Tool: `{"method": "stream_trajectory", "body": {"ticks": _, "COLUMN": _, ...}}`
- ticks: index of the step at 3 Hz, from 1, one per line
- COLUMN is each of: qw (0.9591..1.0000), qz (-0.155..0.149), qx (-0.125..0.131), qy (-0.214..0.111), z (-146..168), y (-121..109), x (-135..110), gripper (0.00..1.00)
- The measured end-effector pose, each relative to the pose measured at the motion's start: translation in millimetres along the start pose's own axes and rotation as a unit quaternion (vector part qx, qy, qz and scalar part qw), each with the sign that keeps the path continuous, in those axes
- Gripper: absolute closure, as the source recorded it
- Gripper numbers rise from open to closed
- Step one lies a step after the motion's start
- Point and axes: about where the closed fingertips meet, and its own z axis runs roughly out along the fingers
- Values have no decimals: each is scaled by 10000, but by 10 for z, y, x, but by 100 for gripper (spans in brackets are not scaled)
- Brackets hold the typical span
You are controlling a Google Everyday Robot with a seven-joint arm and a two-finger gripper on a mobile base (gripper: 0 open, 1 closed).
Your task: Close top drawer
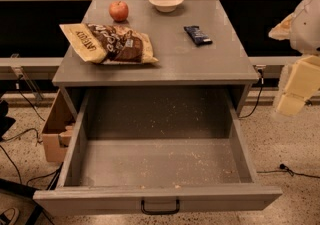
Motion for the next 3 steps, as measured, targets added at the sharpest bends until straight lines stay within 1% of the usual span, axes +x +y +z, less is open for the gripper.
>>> {"method": "stream_trajectory", "body": {"ticks": 1, "qw": 10000, "qz": 0, "qx": 0, "qy": 0, "z": 0, "y": 0, "x": 0, "gripper": 0}}
{"method": "stream_trajectory", "body": {"ticks": 2, "qw": 10000, "qz": -41, "qx": -11, "qy": -35, "z": 93, "y": 97, "x": 29, "gripper": 0}}
{"method": "stream_trajectory", "body": {"ticks": 3, "qw": 9997, "qz": -45, "qx": -29, "qy": -247, "z": 323, "y": 444, "x": 169, "gripper": 18}}
